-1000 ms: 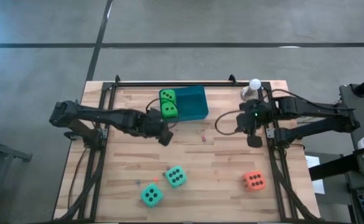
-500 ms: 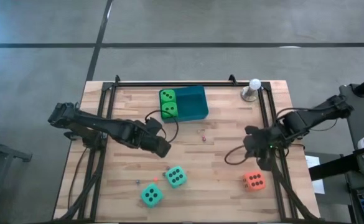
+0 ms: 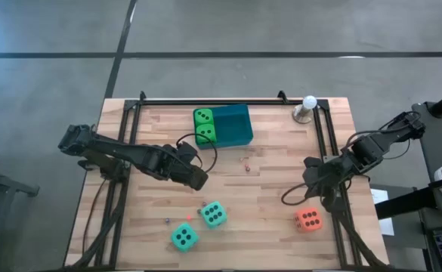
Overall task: Pick & Place Dice
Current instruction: Put the large orange dice into the blue bin
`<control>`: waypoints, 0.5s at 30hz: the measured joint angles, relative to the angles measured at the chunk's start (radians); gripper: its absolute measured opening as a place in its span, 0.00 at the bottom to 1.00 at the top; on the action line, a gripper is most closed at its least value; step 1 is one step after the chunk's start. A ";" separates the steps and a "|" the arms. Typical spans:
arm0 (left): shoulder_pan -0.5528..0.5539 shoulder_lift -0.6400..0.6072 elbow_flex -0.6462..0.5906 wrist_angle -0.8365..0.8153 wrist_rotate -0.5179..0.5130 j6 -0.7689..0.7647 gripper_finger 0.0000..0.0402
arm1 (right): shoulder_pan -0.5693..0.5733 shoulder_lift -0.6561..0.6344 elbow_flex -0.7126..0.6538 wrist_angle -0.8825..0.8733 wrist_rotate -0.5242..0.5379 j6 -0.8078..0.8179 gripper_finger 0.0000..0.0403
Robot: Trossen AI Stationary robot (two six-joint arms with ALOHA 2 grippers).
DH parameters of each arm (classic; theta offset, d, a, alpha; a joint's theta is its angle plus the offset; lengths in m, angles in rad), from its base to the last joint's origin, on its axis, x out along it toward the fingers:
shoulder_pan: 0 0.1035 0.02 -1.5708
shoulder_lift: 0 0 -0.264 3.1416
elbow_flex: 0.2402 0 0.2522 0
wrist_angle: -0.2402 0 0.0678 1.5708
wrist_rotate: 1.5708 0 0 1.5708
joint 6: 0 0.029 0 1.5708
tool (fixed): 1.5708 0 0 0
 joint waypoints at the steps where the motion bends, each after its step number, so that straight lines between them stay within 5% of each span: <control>1: 0.000 0.000 0.000 0.004 0.000 0.000 0.98 | 0.002 0.000 0.005 0.001 -0.001 -0.005 0.02; 15: -0.014 0.000 0.000 0.106 0.001 0.079 0.97 | 0.004 0.001 0.000 0.002 -0.006 -0.130 0.02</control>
